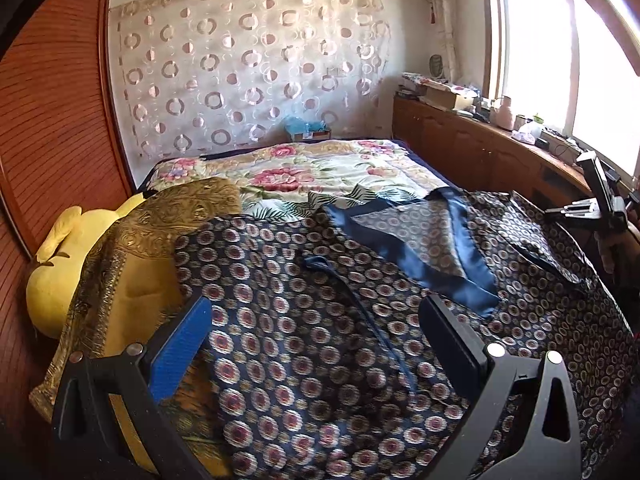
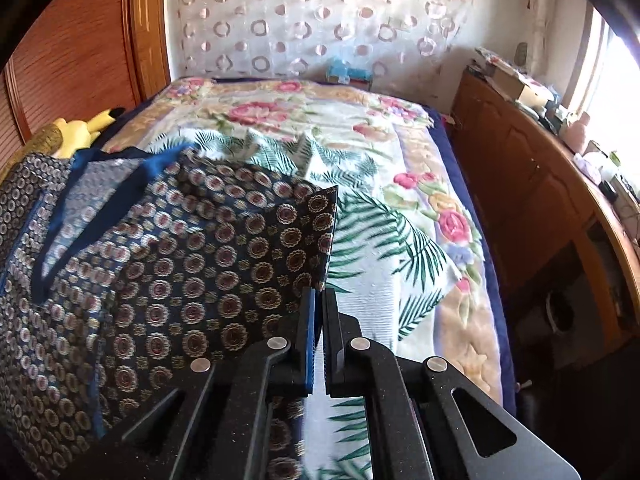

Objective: Fold small clothes

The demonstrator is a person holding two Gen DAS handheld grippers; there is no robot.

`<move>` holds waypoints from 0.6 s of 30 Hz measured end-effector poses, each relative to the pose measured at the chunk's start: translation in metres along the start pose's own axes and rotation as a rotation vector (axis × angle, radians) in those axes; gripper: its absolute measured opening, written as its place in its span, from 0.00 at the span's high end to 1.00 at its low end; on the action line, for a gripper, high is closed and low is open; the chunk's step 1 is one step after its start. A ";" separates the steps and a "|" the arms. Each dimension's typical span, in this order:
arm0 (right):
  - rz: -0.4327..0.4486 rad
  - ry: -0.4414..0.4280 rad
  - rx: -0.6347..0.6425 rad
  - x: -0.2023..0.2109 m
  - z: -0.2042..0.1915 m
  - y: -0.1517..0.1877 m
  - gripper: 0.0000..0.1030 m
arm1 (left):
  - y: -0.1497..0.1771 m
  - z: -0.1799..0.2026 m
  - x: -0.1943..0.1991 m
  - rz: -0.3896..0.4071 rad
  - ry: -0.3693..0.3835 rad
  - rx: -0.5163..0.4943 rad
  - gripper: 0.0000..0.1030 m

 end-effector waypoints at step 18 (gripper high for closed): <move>-0.007 -0.090 -0.015 -0.055 0.013 -0.033 0.73 | -0.022 -0.064 -0.035 -0.097 -0.065 0.034 0.23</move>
Point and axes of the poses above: each gripper's, at about its wrist camera, not at the fingertips, and x roughly against the way its jaws point, z to its right, y to its underside, the point moved 2 cm from there along -x, roughly the way its jaws point
